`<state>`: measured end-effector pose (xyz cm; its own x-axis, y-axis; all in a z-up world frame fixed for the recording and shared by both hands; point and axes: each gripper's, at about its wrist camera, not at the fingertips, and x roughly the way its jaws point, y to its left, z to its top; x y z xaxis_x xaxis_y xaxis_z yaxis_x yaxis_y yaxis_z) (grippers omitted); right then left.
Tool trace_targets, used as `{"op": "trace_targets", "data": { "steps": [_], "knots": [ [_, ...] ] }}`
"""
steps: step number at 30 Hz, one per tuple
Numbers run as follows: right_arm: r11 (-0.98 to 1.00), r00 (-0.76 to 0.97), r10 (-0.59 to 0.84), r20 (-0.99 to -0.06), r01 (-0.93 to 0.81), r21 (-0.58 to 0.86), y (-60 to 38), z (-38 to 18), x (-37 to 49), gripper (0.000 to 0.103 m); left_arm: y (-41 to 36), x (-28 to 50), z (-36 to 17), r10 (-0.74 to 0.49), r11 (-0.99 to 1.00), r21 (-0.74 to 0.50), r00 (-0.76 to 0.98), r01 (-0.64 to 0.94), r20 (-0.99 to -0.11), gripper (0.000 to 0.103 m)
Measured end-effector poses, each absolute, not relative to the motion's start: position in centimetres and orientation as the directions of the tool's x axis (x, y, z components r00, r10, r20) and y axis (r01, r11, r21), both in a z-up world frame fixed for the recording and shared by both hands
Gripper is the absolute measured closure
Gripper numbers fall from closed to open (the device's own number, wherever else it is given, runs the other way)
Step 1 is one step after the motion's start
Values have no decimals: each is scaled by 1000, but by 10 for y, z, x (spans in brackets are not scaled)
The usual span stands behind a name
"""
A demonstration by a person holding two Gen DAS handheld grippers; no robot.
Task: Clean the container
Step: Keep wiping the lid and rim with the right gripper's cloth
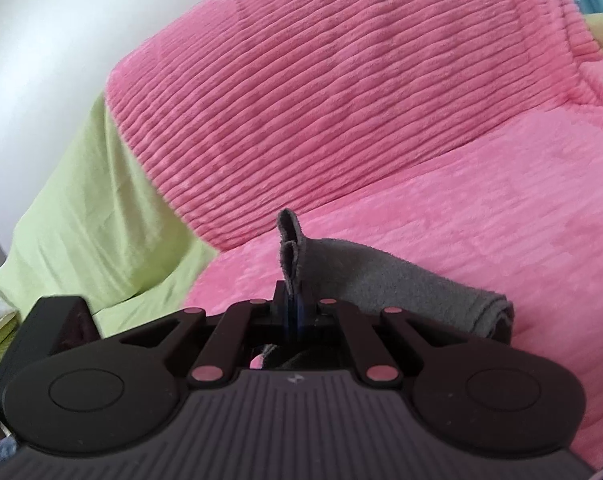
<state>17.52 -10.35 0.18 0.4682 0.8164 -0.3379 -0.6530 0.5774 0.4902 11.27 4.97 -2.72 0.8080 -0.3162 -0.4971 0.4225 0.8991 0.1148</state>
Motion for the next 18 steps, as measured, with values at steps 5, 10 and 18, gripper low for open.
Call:
{"op": "trace_targets", "data": {
  "steps": [5, 10, 18],
  "knots": [
    [630, 535, 774, -338, -596, 498, -121, 0, 182, 102, 51, 119, -27, -317, 896, 122, 808, 426, -496, 18],
    [619, 517, 783, -346, -597, 510, -136, 0, 177, 102, 44, 117, -27, -312, 897, 126, 809, 423, -499, 18],
    [491, 357, 871, -338, -656, 573, -149, -2, 159, 102, 39, 119, -25, -307, 897, 130, 808, 422, -502, 18]
  ]
}}
